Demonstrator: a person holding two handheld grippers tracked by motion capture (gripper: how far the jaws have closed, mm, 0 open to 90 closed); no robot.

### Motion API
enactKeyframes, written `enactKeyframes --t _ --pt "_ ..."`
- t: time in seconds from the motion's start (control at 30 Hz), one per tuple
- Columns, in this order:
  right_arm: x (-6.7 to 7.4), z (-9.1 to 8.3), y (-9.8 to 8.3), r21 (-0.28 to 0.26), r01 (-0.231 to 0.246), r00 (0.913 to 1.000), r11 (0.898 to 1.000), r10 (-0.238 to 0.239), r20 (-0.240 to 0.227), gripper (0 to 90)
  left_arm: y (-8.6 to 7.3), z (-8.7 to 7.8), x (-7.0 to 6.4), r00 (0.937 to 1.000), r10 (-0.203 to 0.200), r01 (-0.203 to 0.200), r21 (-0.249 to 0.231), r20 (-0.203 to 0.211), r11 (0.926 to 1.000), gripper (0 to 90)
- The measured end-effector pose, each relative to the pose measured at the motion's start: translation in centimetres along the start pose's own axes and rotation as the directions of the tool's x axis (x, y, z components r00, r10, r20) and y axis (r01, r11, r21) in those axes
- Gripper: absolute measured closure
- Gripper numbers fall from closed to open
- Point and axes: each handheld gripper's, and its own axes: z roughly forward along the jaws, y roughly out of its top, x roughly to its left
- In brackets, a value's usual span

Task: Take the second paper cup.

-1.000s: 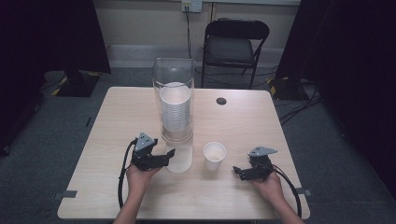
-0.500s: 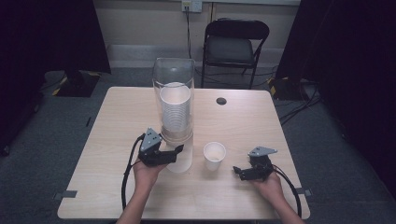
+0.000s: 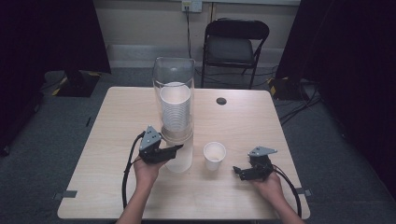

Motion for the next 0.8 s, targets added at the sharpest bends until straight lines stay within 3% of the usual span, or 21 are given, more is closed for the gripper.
enactKeyframes --t 0.07,0.27,0.33,0.57,0.67,0.73,0.8 --pt "0.00 0.00 0.00 0.000 0.000 1.0000 1.000 0.000 0.000 8.5 -0.22 0.06 0.01 1.0000 0.003 -0.003 0.000 0.008 1.0000 36.4" --pt "0.01 0.00 -0.01 0.000 -0.001 1.0000 1.000 0.001 0.001 8.5 -0.52 0.07 -0.36 0.9997 0.015 -0.015 -0.005 -0.017 0.9999 36.8" --pt "0.02 0.00 0.00 0.000 -0.002 1.0000 1.000 0.002 0.001 8.5 -0.80 0.11 -0.46 0.9999 0.005 -0.006 -0.026 -0.015 0.9996 36.8" --pt "0.01 0.02 0.02 0.000 -0.002 1.0000 1.000 0.002 0.001 8.4 -0.70 0.11 -0.54 0.9996 -0.006 0.005 -0.030 -0.028 0.9995 35.6" --pt "-0.01 0.08 0.07 0.000 -0.003 1.0000 1.000 0.003 -0.003 8.2 -0.54 0.13 -0.43 0.9996 -0.028 0.027 -0.067 -0.003 0.9974 29.7" --pt "-0.07 0.13 0.11 0.000 0.001 1.0000 1.000 -0.001 -0.005 8.1 -0.25 0.15 -0.56 0.9999 -0.007 0.006 -0.081 -0.009 0.9967 24.5" --pt "-0.06 0.14 0.13 0.000 0.001 1.0000 1.000 -0.001 -0.005 8.1 -0.15 0.32 -0.59 0.9998 0.002 -0.004 -0.077 -0.019 0.9970 25.1"
